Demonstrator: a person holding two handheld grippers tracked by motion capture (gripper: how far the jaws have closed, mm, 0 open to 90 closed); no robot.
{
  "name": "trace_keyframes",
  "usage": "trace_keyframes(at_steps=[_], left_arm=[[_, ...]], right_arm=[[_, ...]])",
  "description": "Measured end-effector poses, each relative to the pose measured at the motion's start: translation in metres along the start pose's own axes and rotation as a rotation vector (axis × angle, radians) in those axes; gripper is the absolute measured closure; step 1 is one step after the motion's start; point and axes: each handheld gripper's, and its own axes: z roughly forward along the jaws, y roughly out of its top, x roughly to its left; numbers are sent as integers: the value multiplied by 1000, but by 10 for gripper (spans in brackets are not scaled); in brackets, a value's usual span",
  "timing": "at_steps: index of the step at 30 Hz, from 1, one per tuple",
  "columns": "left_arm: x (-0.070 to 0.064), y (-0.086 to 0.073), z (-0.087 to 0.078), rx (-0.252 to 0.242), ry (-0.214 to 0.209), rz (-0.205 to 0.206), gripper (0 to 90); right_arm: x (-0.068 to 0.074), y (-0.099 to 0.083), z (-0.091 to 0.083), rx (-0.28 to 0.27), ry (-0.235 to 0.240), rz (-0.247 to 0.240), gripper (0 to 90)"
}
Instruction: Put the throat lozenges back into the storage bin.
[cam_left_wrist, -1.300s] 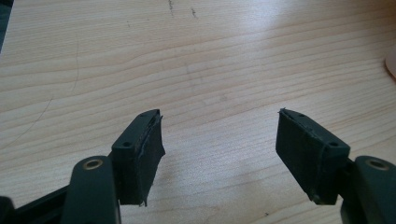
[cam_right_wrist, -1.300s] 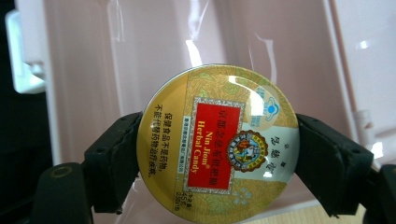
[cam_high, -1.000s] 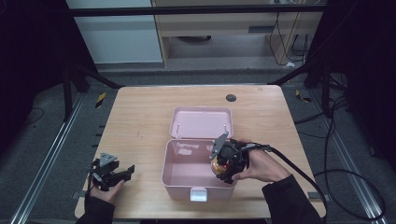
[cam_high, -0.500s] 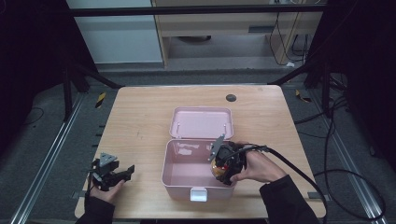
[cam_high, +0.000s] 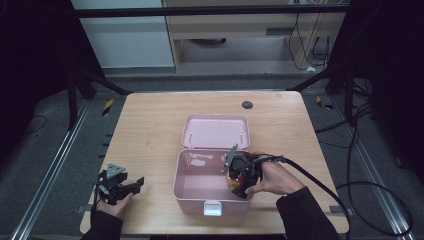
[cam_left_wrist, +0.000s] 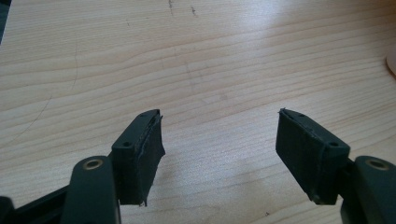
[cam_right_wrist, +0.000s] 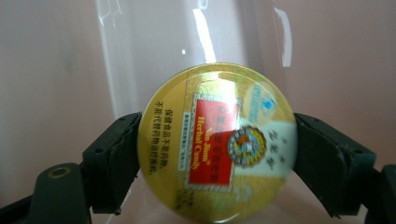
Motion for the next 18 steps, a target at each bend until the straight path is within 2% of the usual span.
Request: trace_keyframes(at_steps=[4,9,10,12,13,15,18], left_arm=[[0,0,0,1,0,1,314],[0,0,0,0,0,0,314],[0,0,0,-1,1,-1,314],[0,0,0,0,1,-1,314],[0,0,0,0,1,-1,314],[0,0,0,-1,1,0,314],[0,0,0,-1,1,-1,314]], right_arm=[[0,-1,-2,3,-6,4,199],[0,-1,-7,-32,-13,12,208],[-1,-2,-10,-56,-20,16,216],[-1,-2,-13,-68,-26,18,219],[-2,-4,-19,-99,-44,35,217],[-2,-4,-21,-109,-53,42,215],[-4,-7,-31,-154,-81,80,192]])
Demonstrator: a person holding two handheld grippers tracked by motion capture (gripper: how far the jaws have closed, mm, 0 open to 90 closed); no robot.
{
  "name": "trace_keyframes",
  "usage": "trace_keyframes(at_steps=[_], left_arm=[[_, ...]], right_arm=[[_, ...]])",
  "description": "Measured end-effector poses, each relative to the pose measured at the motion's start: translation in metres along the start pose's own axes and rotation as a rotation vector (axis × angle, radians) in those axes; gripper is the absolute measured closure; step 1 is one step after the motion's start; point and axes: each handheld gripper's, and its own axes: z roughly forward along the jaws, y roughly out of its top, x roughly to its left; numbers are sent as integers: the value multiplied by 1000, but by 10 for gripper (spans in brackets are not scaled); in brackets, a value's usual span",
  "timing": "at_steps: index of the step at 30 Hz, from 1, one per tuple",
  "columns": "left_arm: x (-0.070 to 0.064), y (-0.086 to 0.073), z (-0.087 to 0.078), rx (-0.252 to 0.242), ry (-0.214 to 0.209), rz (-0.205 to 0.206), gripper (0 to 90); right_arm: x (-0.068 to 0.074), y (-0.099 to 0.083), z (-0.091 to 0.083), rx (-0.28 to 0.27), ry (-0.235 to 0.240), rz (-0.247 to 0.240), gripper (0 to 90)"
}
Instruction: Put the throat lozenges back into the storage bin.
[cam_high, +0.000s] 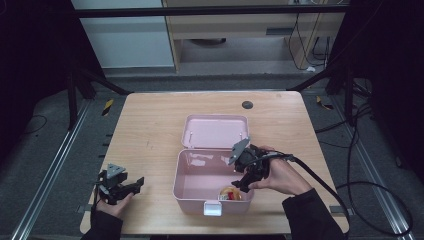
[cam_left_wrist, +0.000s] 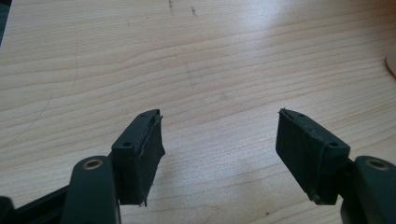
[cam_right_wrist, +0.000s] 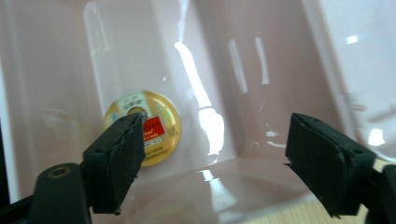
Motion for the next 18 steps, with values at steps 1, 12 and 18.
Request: trace_keyframes(at_steps=[1,12,18], left_arm=[[0,0,0,-1,0,0,314],[0,0,0,2,1,1,314],[0,0,0,3,2,2,314]], right_arm=[[-1,-1,-4,-13,-11,12,186],[-5,-21,-37,-160,-153,108,138],[-9,-44,-54,-280,-226,209,109]])
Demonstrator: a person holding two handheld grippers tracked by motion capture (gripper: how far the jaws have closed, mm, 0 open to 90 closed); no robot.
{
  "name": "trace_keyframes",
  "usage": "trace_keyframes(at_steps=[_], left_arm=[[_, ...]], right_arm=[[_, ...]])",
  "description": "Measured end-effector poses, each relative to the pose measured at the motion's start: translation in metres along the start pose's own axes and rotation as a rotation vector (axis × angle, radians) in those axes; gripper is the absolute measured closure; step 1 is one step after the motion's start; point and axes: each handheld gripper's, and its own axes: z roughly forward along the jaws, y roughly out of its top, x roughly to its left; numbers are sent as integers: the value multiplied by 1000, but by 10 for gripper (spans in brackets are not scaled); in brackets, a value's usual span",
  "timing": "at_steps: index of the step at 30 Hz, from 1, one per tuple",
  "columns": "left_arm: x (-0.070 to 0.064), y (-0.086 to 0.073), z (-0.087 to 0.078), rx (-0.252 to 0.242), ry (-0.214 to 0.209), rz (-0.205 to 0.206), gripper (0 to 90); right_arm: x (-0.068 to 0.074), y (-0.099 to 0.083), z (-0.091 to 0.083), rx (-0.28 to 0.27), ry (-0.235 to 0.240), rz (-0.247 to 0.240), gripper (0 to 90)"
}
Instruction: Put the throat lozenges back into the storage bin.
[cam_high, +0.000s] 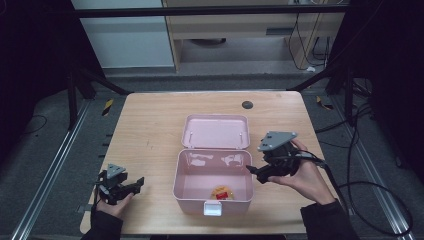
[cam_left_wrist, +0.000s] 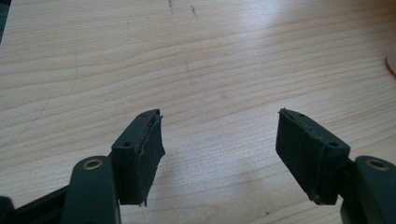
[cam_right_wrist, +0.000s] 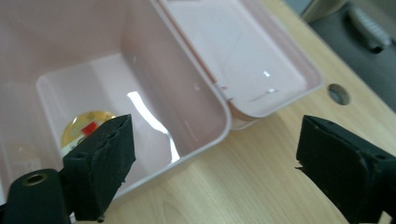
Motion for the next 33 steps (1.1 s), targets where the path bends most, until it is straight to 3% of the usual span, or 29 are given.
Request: trace_keyframes(at_steps=[7,16,33], left_arm=[[0,0,0,1,0,0,314],[0,0,1,0,2,-3,314],[1,-1,1,-10,10,-4,307]], right_arm=[[-15,-28,-20,-123,-107,164,97],[-26,-64,-26,-247,-231,332,68],[-32,-125,5,-266,-338,483,68]])
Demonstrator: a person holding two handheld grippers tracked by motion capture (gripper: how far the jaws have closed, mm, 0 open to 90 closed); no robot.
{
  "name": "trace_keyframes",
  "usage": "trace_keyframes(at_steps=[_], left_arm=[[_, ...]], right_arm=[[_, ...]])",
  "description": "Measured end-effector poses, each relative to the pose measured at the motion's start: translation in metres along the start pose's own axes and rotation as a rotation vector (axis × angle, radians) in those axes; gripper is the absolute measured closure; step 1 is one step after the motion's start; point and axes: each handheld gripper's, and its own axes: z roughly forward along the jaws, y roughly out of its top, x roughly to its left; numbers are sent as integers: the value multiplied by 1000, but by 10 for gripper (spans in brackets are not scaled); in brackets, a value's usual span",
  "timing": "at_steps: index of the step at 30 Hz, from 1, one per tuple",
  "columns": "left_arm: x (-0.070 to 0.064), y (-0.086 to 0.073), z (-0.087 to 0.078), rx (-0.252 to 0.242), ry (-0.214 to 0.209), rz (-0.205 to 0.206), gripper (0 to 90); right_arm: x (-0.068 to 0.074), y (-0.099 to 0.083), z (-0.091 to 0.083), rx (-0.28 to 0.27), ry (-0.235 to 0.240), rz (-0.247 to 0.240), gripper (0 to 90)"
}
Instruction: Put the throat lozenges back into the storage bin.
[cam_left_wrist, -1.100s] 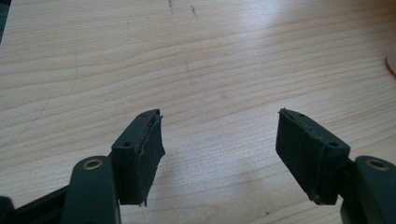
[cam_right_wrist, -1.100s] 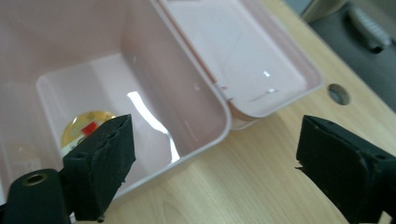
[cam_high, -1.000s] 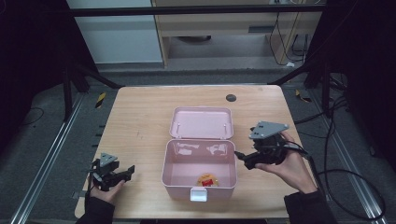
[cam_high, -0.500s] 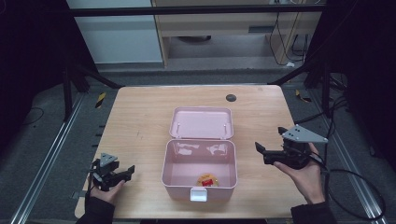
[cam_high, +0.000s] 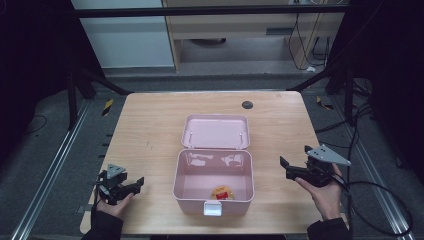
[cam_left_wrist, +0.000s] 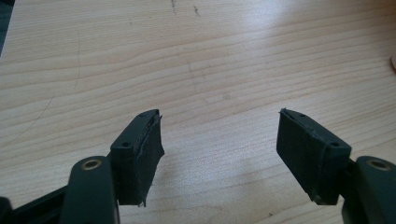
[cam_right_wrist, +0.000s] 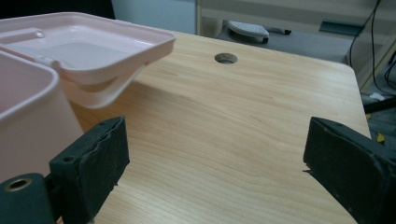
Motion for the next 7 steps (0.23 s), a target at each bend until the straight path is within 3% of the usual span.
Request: trace_keyframes(at_steps=[2,7], left_arm=[[0,0,0,-4,3,2,304],[2,-1,0,-7,10,-4,298]], right_arm=[[-7,-12,2,19,-31,29,68],[-16,-24,6,53,-60,47,66]])
